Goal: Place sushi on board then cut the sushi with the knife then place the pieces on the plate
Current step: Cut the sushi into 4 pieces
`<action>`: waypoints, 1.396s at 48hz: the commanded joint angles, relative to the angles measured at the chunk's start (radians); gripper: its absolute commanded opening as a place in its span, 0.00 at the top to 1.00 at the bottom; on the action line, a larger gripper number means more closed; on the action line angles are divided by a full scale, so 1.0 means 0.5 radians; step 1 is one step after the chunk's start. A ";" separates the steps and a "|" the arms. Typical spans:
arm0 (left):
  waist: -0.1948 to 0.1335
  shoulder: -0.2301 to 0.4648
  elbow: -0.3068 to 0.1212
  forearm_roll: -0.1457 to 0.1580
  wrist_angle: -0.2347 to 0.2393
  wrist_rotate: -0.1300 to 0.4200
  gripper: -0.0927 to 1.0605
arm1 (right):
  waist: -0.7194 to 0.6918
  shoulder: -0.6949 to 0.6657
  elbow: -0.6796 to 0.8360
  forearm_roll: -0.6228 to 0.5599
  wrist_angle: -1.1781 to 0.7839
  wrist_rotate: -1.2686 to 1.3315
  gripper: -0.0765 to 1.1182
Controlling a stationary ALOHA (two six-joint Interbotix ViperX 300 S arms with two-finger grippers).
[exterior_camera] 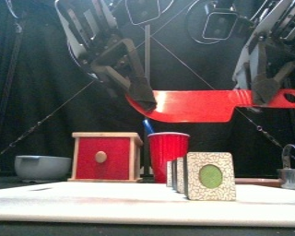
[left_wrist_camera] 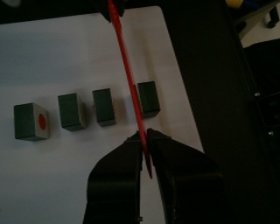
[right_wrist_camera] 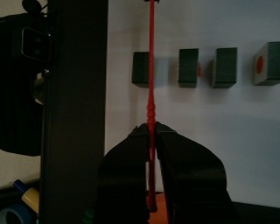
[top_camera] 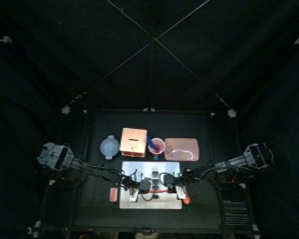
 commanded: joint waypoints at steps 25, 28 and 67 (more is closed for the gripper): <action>0.138 -0.071 0.018 0.114 -0.132 0.015 0.24 | -0.114 -0.193 0.012 -0.018 0.028 -0.003 0.68; 0.141 -0.077 0.025 0.147 -0.132 0.015 0.21 | -0.123 -0.230 0.037 -0.003 0.040 -0.003 0.68; 0.150 -0.319 0.356 0.218 -0.629 0.006 0.21 | -0.285 -1.037 0.690 0.356 0.457 0.031 0.68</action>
